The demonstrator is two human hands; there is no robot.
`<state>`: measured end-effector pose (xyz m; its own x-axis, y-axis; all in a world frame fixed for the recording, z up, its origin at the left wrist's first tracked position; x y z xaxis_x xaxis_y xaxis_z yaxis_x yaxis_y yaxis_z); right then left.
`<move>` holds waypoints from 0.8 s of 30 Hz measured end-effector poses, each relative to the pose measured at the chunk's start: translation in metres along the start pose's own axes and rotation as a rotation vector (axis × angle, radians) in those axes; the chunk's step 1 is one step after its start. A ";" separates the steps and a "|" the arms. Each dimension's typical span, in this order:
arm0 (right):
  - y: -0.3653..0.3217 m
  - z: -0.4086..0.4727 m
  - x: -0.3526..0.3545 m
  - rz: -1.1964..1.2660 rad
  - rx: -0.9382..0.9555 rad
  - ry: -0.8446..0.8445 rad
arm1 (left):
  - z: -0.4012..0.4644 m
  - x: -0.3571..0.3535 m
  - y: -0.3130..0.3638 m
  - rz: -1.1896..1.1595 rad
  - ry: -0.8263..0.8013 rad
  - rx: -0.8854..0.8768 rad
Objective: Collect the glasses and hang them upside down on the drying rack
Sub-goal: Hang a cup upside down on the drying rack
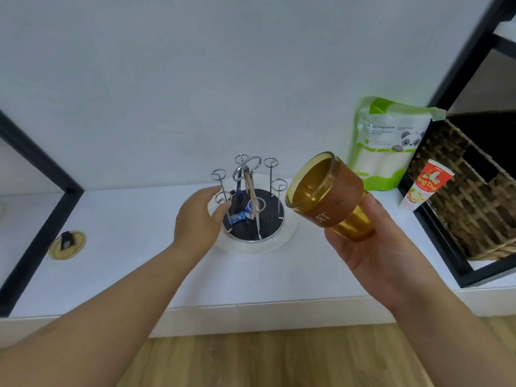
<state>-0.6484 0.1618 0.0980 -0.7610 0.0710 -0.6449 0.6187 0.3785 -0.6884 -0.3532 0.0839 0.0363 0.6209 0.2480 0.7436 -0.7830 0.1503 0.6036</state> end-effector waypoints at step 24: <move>0.019 0.103 -0.071 -1.553 0.401 0.255 | 0.015 -0.005 -0.030 -0.133 0.004 0.072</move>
<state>-0.5628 0.0690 0.0969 -0.6533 0.0292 0.7565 -0.7571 -0.0211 -0.6530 -0.3321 0.0635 0.0183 0.7190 0.2338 0.6545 -0.6887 0.1128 0.7162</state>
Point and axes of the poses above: each hand's wrist, its own z-axis towards the middle knuckle, its own x-axis out of the back of the hand, y = z × x, the point moved 3 cm from there along z, towards the middle knuckle, and after that the axes turned 9 degrees about -x, right-handed, at the moved point
